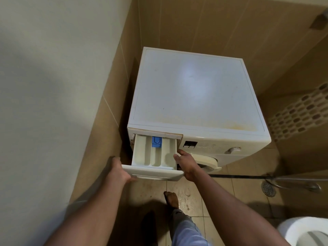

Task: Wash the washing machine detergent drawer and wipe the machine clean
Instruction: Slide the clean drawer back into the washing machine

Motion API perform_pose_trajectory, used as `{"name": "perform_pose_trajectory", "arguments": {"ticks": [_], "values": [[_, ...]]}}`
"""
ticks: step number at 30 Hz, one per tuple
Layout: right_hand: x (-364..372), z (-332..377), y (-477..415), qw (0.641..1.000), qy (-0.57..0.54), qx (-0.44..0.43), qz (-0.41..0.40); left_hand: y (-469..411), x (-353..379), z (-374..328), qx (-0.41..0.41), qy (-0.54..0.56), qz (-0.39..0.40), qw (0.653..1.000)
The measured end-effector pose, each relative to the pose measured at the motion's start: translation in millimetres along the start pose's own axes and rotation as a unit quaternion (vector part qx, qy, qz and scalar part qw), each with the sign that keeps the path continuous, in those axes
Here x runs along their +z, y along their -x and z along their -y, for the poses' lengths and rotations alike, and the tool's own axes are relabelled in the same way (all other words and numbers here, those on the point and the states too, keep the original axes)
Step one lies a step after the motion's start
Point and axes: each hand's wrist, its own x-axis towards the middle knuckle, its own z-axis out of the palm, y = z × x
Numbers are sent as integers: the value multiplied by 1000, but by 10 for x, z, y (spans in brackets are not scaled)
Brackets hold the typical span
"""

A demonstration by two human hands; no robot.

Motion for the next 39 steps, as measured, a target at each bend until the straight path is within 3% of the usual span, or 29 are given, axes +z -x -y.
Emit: {"name": "perform_pose_trajectory", "arguments": {"ticks": [4,9,15,17,20,23,26,39], "values": [[75,34,-67,1000,11,-8,-13,62,14,23,10,48,61,997],[114,166,-110,996,-71,5,-56,145,53,23,52,42,140,988],[115,-47,270,976,-166,31,-135,157,82,249,55,85,159,982],[228,-237,447,962,-246,42,-109,201,149,350,50,108,165,979],[447,-428,538,910,-405,85,-21,309,287,453,49,118,180,975],[579,-330,507,883,-457,96,48,391,414,455,43,102,176,978],[545,-73,372,861,-497,106,34,428,508,410,46,100,163,980],[470,385,76,880,-464,87,49,346,706,234,95,68,196,974]]}}
